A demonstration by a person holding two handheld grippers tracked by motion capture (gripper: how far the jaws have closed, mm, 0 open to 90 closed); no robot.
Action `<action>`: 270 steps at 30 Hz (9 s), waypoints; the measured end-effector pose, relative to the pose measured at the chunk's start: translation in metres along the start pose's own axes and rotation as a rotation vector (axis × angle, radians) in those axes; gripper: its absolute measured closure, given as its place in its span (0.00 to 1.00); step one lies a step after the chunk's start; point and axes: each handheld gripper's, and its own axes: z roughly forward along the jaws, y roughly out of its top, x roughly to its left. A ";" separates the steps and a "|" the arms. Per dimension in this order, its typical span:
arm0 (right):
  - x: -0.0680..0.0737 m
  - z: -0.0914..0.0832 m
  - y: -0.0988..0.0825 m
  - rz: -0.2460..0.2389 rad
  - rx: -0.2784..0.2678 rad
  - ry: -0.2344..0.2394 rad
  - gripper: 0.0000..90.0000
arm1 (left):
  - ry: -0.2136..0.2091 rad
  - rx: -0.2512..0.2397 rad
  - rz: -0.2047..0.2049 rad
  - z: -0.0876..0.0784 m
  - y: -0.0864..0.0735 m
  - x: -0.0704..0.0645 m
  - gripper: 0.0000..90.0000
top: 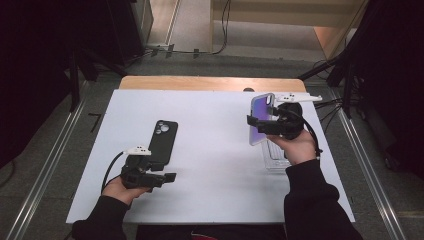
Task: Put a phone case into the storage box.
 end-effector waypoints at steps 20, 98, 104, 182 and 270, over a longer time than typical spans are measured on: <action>-0.045 -0.012 0.003 0.060 -0.055 -0.176 0.17 | 0.006 -0.009 -0.017 -0.002 -0.001 0.002 0.33; -0.126 0.104 0.025 0.134 0.099 -0.353 0.00 | 0.004 -0.013 -0.050 -0.003 -0.002 0.006 0.33; -0.112 0.086 0.033 0.119 0.123 -0.366 0.00 | 0.002 -0.007 -0.063 -0.002 -0.002 0.007 0.33; 0.012 -0.003 -0.122 -0.151 0.371 0.296 0.24 | -0.068 0.021 -0.030 0.001 0.006 0.003 0.33; 0.003 -0.002 -0.127 -0.138 0.386 0.244 0.24 | -0.038 0.030 0.014 0.000 0.005 0.009 0.35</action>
